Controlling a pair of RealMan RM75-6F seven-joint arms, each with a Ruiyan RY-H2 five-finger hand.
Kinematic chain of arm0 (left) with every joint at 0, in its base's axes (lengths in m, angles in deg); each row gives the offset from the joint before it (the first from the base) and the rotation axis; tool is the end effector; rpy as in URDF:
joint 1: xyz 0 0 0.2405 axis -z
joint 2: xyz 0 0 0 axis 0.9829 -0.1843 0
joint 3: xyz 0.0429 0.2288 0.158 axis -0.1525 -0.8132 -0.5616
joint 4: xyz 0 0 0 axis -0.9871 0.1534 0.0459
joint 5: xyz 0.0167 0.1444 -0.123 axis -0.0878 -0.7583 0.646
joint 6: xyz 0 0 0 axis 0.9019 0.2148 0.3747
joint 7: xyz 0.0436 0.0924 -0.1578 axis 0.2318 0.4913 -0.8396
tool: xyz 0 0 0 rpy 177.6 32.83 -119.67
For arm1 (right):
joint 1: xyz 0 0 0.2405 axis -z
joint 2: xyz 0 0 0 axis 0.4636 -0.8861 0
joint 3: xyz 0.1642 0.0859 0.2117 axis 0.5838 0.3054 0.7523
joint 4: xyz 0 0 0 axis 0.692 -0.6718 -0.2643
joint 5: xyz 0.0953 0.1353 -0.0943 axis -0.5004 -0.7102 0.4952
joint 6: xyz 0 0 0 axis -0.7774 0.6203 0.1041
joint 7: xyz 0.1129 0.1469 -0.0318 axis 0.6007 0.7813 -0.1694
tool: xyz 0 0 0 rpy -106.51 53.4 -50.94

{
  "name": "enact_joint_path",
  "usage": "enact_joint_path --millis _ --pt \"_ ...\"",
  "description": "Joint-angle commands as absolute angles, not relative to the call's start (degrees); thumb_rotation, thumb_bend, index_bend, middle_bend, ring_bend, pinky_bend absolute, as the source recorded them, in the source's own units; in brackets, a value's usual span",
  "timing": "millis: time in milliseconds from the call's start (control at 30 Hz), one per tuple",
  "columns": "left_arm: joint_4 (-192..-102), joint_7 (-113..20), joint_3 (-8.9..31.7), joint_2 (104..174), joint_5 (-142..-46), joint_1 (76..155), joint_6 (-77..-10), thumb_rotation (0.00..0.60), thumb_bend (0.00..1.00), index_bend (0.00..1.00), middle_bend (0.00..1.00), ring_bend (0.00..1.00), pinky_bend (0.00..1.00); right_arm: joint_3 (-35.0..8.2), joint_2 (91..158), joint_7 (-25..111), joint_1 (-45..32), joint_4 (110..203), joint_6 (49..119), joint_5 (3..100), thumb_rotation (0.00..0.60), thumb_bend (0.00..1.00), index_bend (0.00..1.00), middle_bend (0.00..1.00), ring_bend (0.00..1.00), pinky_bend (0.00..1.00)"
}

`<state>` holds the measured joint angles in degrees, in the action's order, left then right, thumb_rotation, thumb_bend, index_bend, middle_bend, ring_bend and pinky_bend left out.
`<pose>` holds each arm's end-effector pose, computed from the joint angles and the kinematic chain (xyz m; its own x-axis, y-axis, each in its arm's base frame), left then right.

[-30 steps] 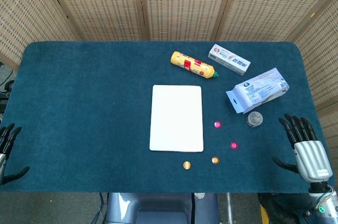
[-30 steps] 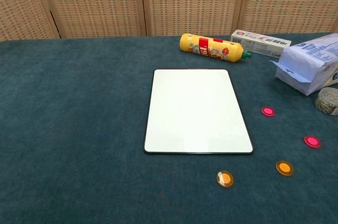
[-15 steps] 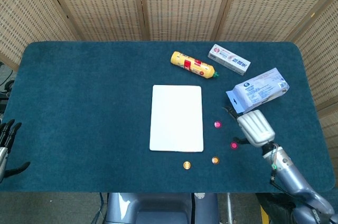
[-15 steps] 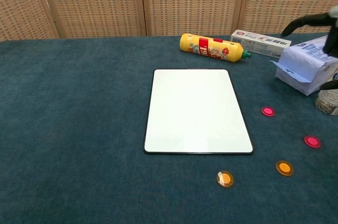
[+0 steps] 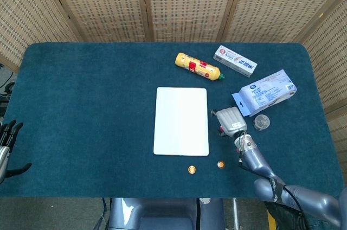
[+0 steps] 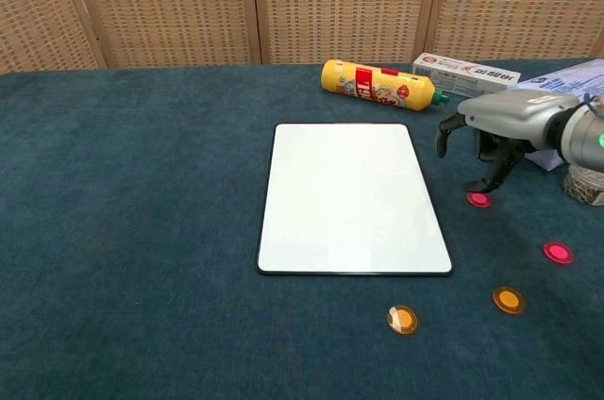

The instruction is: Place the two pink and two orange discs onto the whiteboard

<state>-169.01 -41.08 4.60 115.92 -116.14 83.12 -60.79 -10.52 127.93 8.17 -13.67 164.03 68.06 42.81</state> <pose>-0.3416 0.2128 0.1971 0.5132 0.1005 0.8524 0.8535 0.0452 -0.5192 -0.2002 -0.4127 -0.0037 0.5901 -0.3065 0.7469 -0.8053 -0.2889 0.5177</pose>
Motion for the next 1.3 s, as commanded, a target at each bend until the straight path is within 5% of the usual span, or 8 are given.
enact_joint_path --millis 33,1300 --pt "-169.0 -41.2 4.6 115.8 -116.0 83.2 -60.6 0.600 0.00 0.00 0.00 0.00 0.00 -11.4 130.0 5.4 -15.6 162.3 68.3 39.4 0.600 0.34 0.33 0.99 0.92 1.00" --pt "-169.3 -41.0 4.1 115.8 -116.1 83.7 -60.6 0.600 0.00 0.00 0.00 0.00 0.00 -17.0 132.3 9.5 -14.8 154.7 70.1 42.2 0.600 0.34 0.40 0.99 0.92 1.00"
